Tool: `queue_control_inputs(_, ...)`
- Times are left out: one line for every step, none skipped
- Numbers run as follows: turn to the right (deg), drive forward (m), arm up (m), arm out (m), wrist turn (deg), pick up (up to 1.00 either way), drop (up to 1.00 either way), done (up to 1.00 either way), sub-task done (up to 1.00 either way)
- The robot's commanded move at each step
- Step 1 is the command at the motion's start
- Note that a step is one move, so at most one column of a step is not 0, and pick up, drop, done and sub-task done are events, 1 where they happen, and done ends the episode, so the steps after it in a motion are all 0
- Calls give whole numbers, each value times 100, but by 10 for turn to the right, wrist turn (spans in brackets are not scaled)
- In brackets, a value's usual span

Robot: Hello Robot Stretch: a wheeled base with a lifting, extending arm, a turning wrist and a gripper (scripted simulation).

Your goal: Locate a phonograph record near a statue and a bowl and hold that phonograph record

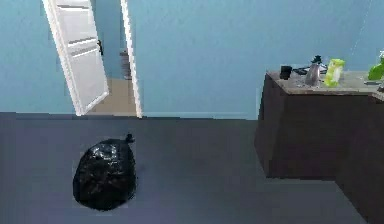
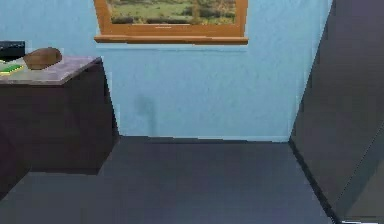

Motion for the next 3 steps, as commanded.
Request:
queue_control_inputs(0, 100, 0, 0, 0, 0, 0, 0, 0)
queue_control_inputs(0, 65, 0, 0, 0, 0, 0, 0, 0)
queue_control_inputs(-330, 0, 0, 0, 0, 0, 0, 0, 0)
